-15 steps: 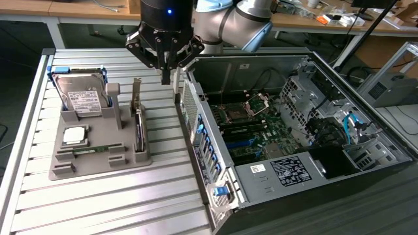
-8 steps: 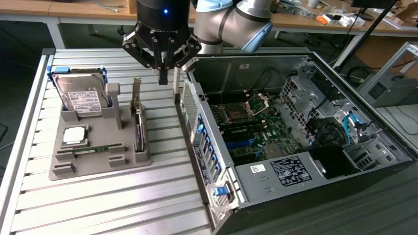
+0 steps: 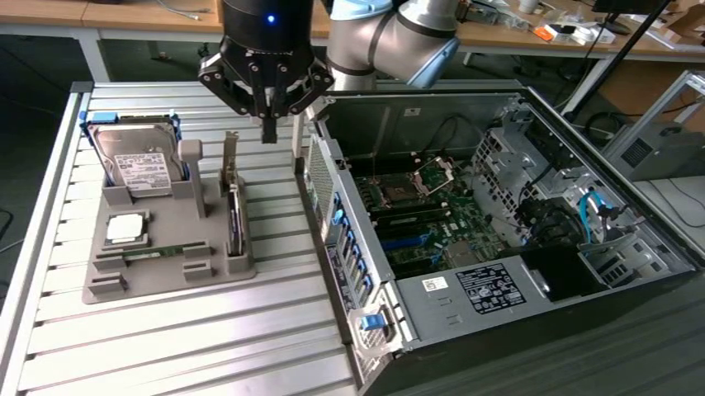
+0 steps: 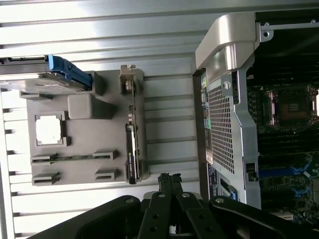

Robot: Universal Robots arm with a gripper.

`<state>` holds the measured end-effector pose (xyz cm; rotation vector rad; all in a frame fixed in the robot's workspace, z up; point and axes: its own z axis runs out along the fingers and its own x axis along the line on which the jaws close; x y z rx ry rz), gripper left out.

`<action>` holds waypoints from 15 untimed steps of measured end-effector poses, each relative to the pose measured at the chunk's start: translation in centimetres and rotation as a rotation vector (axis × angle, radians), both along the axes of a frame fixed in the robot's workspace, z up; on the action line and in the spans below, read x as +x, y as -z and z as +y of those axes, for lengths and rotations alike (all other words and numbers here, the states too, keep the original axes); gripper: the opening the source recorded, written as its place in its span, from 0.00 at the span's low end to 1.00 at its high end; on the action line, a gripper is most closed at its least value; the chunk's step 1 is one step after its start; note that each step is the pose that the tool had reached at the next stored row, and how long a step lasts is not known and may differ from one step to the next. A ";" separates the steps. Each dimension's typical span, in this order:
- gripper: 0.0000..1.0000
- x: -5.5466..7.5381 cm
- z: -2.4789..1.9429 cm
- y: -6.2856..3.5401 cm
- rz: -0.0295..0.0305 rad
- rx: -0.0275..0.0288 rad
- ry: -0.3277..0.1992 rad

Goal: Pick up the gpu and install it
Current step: 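Reach for the gpu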

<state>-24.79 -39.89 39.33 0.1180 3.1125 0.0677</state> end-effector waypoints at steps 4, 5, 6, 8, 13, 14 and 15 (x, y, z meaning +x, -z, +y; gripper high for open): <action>0.11 -0.3 0.00 0.00 0.0000 0.0000 0.000; 0.11 -0.5 0.00 0.00 0.0000 0.0000 0.000; 0.11 -0.5 0.00 0.00 0.0001 0.0000 0.000; 0.11 -0.7 0.00 -0.01 0.0001 -0.0001 0.000; 0.11 -1.2 0.00 0.00 0.0000 0.0000 0.000; 0.11 -1.3 0.00 0.00 0.0000 0.0000 0.000; 0.11 -1.4 0.00 0.00 0.0000 0.0000 0.000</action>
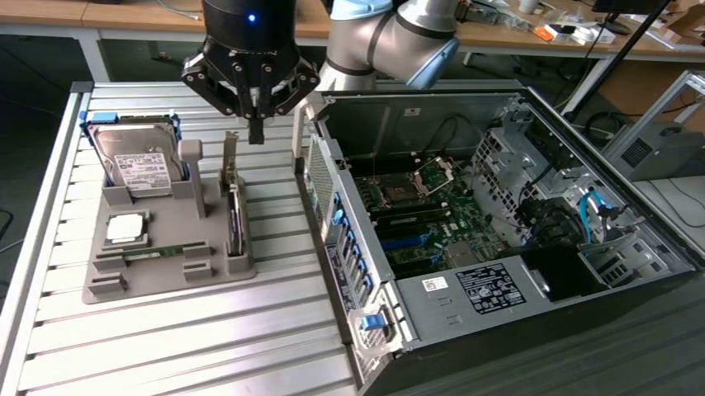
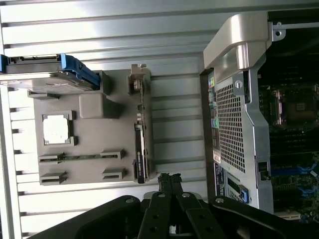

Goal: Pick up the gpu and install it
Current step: 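Reach for the gpu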

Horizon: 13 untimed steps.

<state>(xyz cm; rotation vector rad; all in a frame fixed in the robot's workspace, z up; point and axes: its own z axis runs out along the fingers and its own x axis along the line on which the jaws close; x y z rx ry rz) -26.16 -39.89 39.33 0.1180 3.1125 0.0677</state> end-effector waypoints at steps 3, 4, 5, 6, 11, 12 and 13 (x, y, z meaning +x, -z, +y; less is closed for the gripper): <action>0.11 -0.3 0.00 0.00 0.0000 0.0000 0.000; 0.11 -0.4 0.00 0.00 0.0000 0.0000 0.000; 0.11 -0.5 0.00 0.00 0.0000 0.0000 0.000; 0.11 -0.6 0.00 0.00 0.0000 0.0000 0.000; 0.11 -1.2 0.00 0.00 0.0000 0.0000 0.000; 0.11 -1.3 0.00 0.00 0.0000 0.0000 0.000; 0.11 -1.4 0.00 0.00 0.0000 0.0000 0.000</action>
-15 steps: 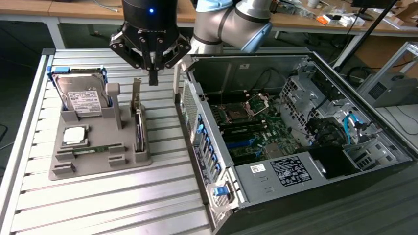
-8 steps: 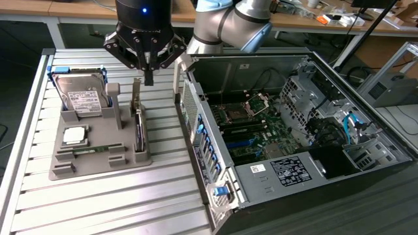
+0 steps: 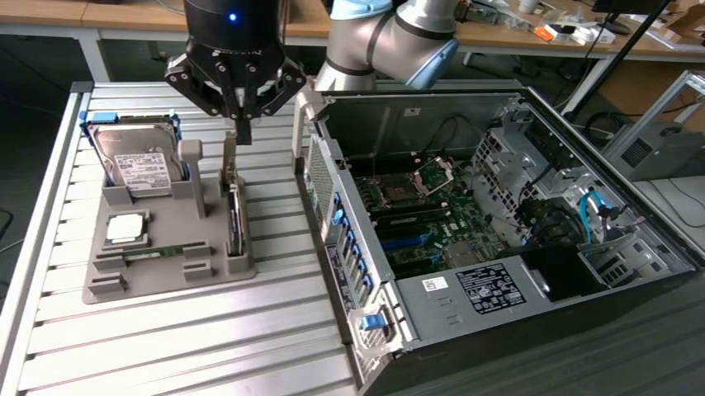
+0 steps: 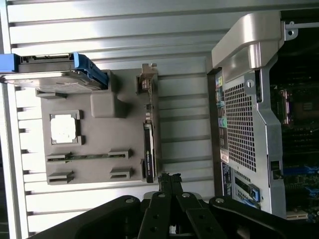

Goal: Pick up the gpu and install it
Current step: 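Reach for the gpu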

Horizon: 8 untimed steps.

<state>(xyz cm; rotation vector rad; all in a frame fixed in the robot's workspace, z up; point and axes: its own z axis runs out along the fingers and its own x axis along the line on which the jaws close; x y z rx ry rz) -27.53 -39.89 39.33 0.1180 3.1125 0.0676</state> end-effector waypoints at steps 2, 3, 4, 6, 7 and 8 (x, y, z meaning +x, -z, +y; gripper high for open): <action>0.11 -0.2 0.00 0.00 0.0000 0.0000 0.000; 0.11 -0.3 0.00 0.00 0.0001 0.0000 0.000; 0.11 -0.4 0.00 0.00 0.0000 0.0000 0.000; 0.11 -0.6 0.00 0.00 0.0000 0.0000 0.000; 0.11 -0.7 0.00 0.00 0.0000 0.0000 0.000; 0.11 -0.8 0.00 0.00 0.0000 0.0000 0.000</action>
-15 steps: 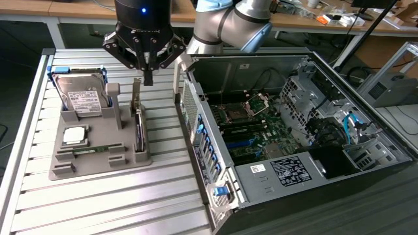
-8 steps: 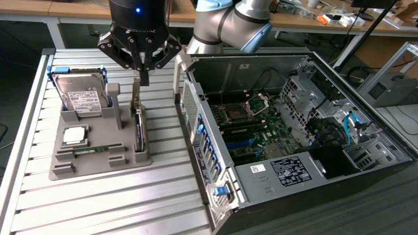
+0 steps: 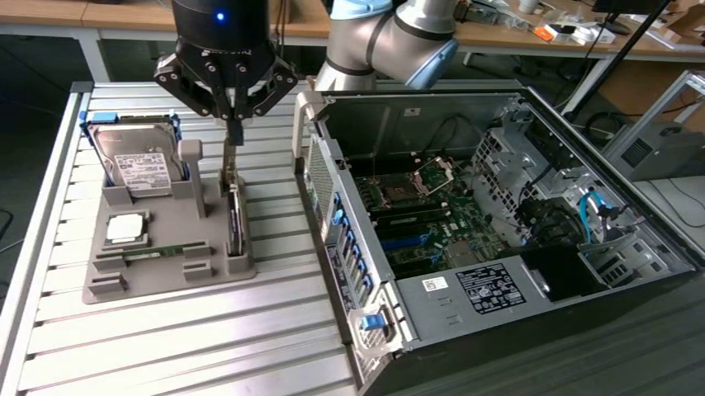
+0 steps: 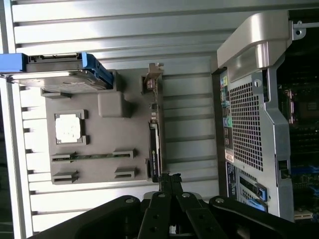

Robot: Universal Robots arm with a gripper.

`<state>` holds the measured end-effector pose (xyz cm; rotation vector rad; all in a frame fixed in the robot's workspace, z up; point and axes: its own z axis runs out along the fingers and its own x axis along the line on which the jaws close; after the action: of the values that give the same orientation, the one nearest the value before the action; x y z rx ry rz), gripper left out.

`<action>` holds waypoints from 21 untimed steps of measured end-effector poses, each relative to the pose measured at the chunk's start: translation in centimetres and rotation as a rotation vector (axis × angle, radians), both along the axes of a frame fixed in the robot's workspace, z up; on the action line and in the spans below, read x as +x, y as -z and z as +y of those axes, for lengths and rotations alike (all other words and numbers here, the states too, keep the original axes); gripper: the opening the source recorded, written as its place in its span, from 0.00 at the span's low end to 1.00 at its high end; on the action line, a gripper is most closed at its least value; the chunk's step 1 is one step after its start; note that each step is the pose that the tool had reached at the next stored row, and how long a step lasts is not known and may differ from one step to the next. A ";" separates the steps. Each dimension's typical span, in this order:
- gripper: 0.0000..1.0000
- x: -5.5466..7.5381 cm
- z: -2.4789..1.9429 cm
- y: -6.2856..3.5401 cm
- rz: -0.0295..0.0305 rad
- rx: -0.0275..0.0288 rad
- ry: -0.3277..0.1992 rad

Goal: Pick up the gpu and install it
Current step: 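Reach for the gpu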

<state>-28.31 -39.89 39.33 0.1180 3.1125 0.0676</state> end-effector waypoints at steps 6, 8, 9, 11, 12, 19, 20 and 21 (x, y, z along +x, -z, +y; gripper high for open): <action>0.11 -0.6 0.00 0.00 0.0001 0.0000 0.000; 0.11 -0.8 0.00 0.00 0.0000 0.0000 0.000; 0.11 -0.9 0.00 0.00 0.0000 0.0000 0.000; 0.11 -1.1 0.00 0.00 0.0000 0.0000 0.000; 0.11 -1.2 0.00 0.00 0.0000 0.0001 0.000; 0.11 -1.6 0.00 0.00 0.0000 0.0000 0.000; 0.11 -1.6 0.00 0.00 0.0001 0.0000 0.000; 0.11 -1.6 0.00 0.00 0.0001 0.0000 0.000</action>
<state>-29.95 -39.89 39.33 0.1179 3.1125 0.0676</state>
